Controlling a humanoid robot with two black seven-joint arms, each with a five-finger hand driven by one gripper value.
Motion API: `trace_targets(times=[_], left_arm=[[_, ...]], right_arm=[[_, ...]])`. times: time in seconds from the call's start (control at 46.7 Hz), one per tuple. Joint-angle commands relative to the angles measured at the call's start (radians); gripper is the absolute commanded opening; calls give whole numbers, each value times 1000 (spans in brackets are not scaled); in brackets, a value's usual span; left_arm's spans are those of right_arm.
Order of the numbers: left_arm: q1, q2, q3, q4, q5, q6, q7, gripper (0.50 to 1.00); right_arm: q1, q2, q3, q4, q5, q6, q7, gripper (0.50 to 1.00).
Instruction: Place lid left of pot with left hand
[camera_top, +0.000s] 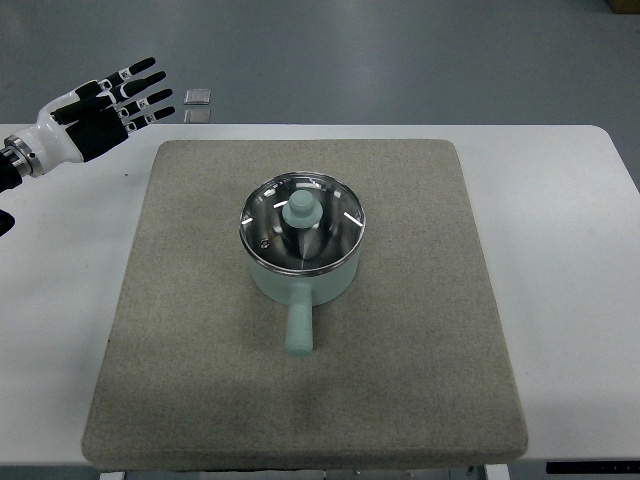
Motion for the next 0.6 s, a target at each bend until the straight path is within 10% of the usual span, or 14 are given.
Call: trace_targets(times=[0.0, 0.578], left_arm=[[2, -4, 0, 0, 4, 0, 1, 994], [-29, 3, -28, 9, 14, 0, -1, 994]], right_arm=[[0, 0, 0, -1, -1, 0, 1, 924], [0, 0, 0, -1, -1, 0, 1, 924]])
